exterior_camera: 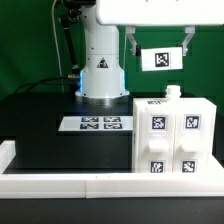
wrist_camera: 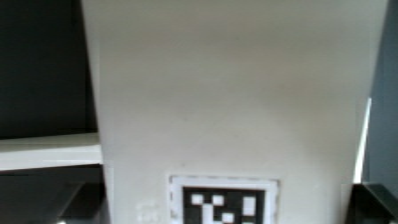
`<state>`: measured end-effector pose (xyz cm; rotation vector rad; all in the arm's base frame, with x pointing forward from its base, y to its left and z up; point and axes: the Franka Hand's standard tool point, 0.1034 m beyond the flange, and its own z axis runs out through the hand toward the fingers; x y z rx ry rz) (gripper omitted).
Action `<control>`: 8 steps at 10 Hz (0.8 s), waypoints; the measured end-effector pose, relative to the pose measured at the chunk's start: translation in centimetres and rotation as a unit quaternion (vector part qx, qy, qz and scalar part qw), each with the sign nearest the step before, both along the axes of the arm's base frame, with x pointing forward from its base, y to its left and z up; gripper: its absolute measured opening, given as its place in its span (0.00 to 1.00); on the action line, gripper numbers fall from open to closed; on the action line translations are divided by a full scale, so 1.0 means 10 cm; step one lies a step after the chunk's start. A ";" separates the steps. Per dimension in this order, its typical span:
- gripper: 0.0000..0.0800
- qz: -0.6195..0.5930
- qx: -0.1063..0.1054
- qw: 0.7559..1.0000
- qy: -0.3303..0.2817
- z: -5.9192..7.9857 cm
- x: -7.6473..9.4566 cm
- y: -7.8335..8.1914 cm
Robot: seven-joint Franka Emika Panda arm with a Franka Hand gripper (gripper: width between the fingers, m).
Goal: Assemble cabinet
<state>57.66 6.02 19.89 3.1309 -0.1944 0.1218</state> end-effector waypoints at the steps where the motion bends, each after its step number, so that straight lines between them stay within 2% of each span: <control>1: 0.69 -0.001 0.000 1.000 0.001 -0.01 -0.01 -0.01; 4: 0.69 0.013 -0.002 1.000 -0.008 -0.04 0.02 0.03; 6: 0.69 0.034 -0.008 0.999 -0.016 -0.02 0.20 0.13; 8: 0.69 0.046 -0.013 0.999 -0.019 -0.07 0.36 0.15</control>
Offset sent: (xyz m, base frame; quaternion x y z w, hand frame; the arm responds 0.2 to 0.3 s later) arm 0.0038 0.0065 -0.0090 -0.0108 0.0593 -0.0866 0.9944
